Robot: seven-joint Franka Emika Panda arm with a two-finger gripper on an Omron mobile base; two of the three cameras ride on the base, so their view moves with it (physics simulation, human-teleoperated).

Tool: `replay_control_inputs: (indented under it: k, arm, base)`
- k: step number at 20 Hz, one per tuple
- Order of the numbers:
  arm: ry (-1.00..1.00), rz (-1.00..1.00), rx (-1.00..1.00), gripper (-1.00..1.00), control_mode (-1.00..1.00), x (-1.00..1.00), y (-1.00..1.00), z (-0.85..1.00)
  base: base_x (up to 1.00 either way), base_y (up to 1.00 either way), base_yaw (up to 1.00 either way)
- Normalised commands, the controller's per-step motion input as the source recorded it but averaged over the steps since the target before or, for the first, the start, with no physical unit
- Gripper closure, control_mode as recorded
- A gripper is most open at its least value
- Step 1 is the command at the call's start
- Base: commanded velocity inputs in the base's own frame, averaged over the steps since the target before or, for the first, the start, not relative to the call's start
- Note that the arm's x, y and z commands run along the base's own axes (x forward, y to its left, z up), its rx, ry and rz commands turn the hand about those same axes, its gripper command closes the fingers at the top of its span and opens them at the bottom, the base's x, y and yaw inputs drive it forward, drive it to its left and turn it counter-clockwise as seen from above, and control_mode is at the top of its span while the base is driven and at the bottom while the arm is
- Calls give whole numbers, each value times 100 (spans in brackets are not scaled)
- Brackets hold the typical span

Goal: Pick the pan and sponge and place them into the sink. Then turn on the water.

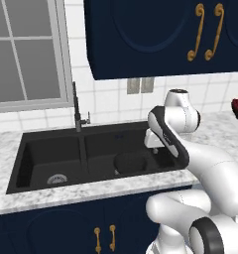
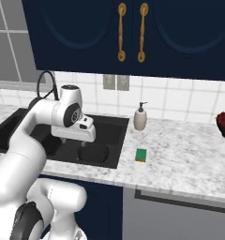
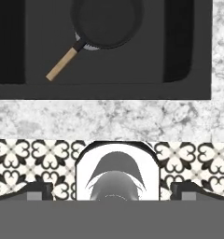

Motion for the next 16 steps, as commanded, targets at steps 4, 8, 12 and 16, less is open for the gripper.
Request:
replay_control_inputs:
  k: [4, 8, 12, 16]
  arm:
    - [0, 0, 0, -100, 100, 0, 0, 0]
    - [0, 0, 0, -100, 100, 0, 0, 0]
    - [0, 0, 0, -100, 100, 0, 0, 0]
    - [0, 0, 0, -100, 100, 0, 0, 0]
  base:
    - [20, -9, -2]
    - [9, 32, -10]
    - [15, 31, -5]
    - [39, 4, 0]
